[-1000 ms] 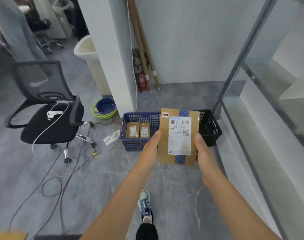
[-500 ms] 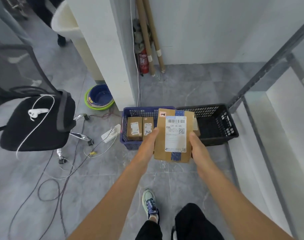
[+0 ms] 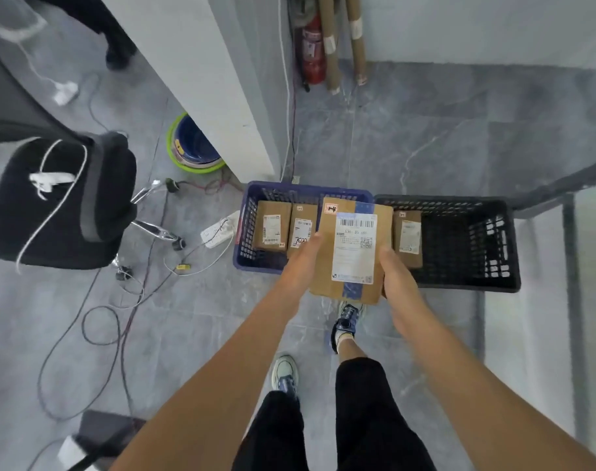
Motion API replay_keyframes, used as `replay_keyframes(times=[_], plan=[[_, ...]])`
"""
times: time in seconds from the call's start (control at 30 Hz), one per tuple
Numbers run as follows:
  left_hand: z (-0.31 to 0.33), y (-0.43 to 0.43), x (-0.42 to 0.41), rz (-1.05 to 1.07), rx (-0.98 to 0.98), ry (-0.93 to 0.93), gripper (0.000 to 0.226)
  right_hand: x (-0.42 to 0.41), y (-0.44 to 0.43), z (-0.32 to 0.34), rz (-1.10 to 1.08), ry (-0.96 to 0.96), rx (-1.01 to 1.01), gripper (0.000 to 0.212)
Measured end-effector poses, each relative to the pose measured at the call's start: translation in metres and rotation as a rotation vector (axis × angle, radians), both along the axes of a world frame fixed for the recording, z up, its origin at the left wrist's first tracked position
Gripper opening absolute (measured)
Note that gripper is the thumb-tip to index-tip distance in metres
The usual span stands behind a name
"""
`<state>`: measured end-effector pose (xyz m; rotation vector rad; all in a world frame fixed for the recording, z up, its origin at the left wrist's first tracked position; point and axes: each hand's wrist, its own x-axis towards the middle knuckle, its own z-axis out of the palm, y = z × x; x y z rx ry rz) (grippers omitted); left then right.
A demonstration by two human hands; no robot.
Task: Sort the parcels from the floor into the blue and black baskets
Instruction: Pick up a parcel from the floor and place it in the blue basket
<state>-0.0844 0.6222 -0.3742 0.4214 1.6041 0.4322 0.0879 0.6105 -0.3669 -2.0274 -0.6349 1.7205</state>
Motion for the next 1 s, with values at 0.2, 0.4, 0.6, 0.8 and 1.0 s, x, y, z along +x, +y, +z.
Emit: replay_keyframes(times=[0.2, 0.4, 0.6, 0.8, 1.0], plan=[[-0.071, 0.046, 0.011, 0.049, -0.11, 0.027, 0.094, 0.01, 0.054, -0.075, 0.088, 0.016, -0.066, 0.047], [-0.164, 0.078, 0.012, 0.013, -0.174, 0.024, 0.103, 0.009, 0.089, -0.172, 0.145, 0.024, -0.093, 0.081], [-0.284, 0.103, 0.003, -0.029, -0.208, 0.055, 0.102, 0.0, 0.113, -0.29, 0.066, 0.014, -0.157, 0.087], [-0.363, 0.129, 0.001, -0.086, -0.235, 0.013, 0.1, -0.013, 0.127, -0.378, -0.054, -0.085, -0.171, 0.05], [-0.443, 0.15, -0.01, -0.094, -0.239, 0.042, 0.102, -0.026, 0.145, -0.448, -0.02, -0.064, -0.149, 0.053]])
